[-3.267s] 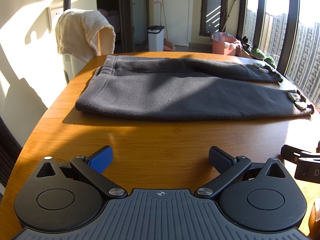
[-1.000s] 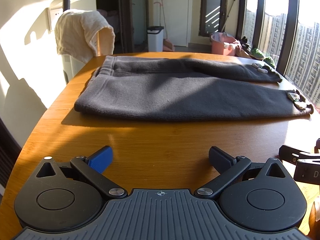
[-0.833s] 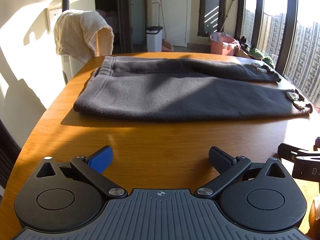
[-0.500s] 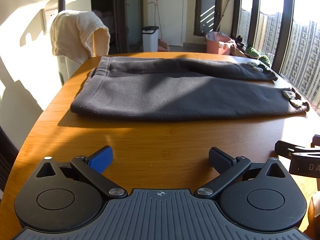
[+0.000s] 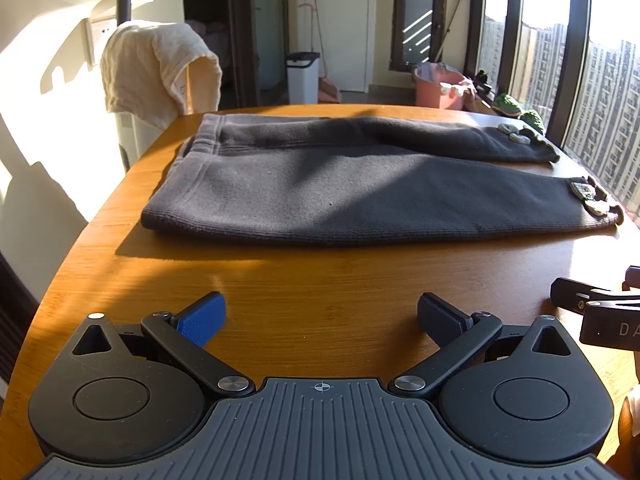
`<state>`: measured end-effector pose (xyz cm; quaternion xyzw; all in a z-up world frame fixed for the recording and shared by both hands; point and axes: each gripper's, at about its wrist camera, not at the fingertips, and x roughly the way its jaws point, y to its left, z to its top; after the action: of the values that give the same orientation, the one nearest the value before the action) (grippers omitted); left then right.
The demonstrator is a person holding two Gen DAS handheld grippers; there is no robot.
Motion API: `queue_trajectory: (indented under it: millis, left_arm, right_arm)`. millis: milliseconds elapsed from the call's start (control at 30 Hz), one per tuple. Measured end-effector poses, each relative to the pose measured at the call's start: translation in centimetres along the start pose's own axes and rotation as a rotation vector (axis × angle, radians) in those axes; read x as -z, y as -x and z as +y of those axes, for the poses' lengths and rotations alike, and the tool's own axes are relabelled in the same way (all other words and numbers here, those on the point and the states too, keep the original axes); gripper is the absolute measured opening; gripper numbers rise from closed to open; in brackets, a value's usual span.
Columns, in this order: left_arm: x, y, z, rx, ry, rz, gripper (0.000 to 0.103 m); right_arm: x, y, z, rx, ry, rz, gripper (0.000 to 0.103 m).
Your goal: Fold clothes
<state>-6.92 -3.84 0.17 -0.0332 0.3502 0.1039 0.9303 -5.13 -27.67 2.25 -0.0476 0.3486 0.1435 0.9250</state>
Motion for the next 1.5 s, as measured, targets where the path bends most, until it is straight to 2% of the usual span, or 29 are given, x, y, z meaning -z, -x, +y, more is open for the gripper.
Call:
queue_trajectory:
  millis: [167,633,967,1167,1500]
  left_arm:
    - [-0.1,0.0,0.0,-0.002,0.000,0.001,0.103]
    - [-0.5,-0.6,0.2,-0.038,0.031,0.000,0.103]
    - [-1.7,-1.8,0.3,-0.130,0.107,0.000,0.103]
    - [-1.9,-2.1,0.3,-0.141,0.112,-0.001,0.103]
    - [-1.8,-1.9,0.2,-0.143,0.114,0.002,0.103]
  right_arm:
    - [-0.3,-0.3,-0.1,-0.032,0.026,-0.001,0.103]
    - [-1.3,-1.5,0.7,-0.053,0.038,-0.005,0.103]
    - [-1.6,-1.8,0.3,-0.093,0.068,-0.004,0.103]
    - [-2.1,-2.2,0.2,-0.124,0.092,-0.002,0.103]
    - [-2.1,-2.4,0.1,-0.108,0.081,-0.002,0.103]
